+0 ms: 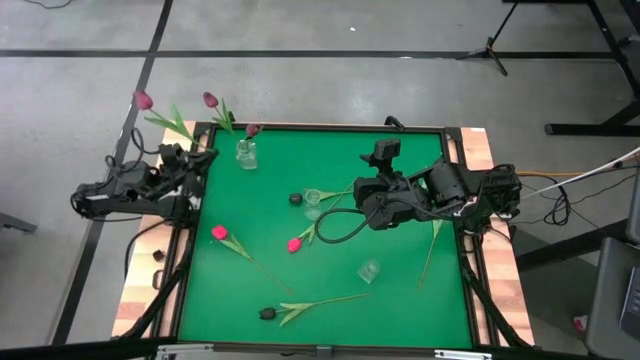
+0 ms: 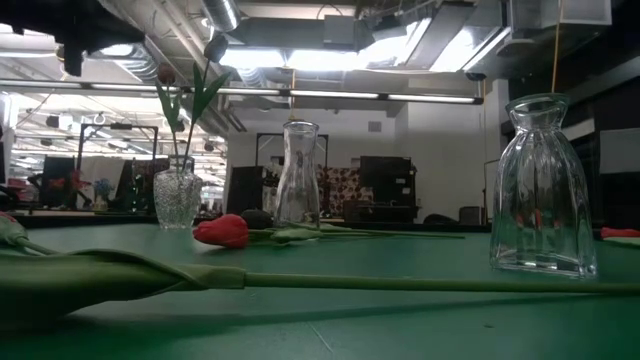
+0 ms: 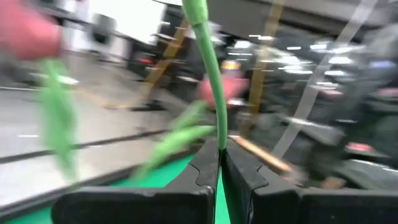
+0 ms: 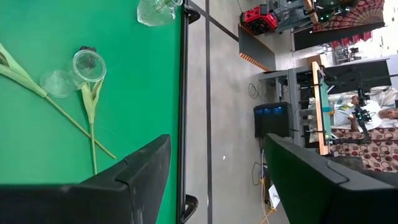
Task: Sort flowers into vase by color
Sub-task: Put the dark red tulip into the top transparent vase
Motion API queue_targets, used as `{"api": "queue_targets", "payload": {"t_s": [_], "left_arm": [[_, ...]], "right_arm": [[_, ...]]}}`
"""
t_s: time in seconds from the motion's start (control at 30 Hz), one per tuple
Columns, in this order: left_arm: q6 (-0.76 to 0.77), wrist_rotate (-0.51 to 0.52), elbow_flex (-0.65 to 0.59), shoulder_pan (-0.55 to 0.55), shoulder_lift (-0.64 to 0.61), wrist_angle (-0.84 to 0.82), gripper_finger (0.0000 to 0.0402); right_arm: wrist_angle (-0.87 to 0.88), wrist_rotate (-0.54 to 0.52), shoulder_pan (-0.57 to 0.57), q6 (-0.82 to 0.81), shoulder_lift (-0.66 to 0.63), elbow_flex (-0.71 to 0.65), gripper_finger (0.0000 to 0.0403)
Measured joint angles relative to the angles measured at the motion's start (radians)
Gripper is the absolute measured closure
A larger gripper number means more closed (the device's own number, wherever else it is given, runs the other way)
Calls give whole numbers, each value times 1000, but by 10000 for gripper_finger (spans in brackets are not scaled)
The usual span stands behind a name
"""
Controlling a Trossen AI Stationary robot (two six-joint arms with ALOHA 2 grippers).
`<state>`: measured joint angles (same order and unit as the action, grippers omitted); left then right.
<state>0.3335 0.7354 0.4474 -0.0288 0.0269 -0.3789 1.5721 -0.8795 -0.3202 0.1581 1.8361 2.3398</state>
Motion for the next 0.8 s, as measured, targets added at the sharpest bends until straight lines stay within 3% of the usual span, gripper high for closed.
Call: {"api": "queue_targets", "payload": {"t_s": [0.2,0.43,0.8], "left_arm": [[16,186,-2,19,89,-36,393],[23,286,-2,59,208,-27,393],[-4,293,-2,135,327,67,393]], "right_arm": [[0,0,0,0,0,0,143],[-1,9,0,0,0,0,143],[-1,28,0,-23,0,0,143]]}}
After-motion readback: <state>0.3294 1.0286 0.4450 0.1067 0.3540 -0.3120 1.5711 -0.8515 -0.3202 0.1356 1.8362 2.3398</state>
